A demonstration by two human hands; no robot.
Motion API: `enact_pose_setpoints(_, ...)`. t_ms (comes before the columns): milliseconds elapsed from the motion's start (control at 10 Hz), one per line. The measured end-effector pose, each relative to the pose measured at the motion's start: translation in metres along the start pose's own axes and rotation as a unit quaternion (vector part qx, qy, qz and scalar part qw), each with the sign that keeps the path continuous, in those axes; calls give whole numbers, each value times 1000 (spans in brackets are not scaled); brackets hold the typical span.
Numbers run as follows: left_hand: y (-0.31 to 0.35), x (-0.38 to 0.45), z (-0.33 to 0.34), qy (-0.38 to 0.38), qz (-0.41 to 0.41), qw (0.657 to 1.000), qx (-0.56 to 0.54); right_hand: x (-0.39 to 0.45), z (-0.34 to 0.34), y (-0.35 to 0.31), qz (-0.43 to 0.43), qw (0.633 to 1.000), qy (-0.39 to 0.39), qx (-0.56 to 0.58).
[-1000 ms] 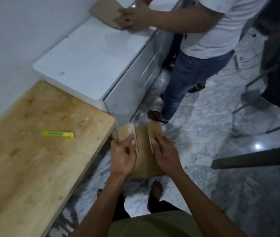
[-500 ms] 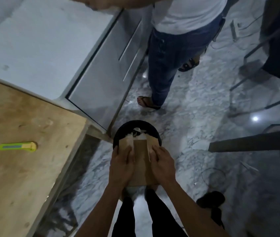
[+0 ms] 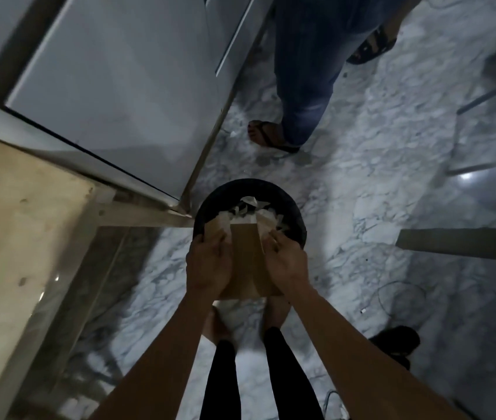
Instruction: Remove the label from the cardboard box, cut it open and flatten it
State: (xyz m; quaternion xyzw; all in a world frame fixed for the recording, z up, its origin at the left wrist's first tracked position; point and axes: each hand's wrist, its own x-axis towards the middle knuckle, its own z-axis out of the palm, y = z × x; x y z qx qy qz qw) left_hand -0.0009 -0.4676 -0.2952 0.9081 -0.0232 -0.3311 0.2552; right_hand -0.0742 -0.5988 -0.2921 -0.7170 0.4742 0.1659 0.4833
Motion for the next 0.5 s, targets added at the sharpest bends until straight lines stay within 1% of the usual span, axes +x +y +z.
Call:
enact_pose_setpoints(100, -7, 17, 7, -5, -13, 1000, -17, 17, 10, 4, 6, 1000, 6, 5)
enact_pose_setpoints(200, -7, 29, 4, -10, -54, 997, -51, 28, 8, 4, 16, 999, 34, -3)
enact_pose_setpoints(300, -8, 34, -4, -25, -84, 994, -63, 32, -8, -3, 39, 997, 66, -17)
enact_pose_setpoints(400, 4, 22, -21, -9, -73, 993, -91, 25, -25, -10, 44, 997, 67, -13)
enact_pose_setpoints(500, 18, -6, -46, 10, -50, 993, -106, 1, -45, -29, 46, 998, 41, -23)
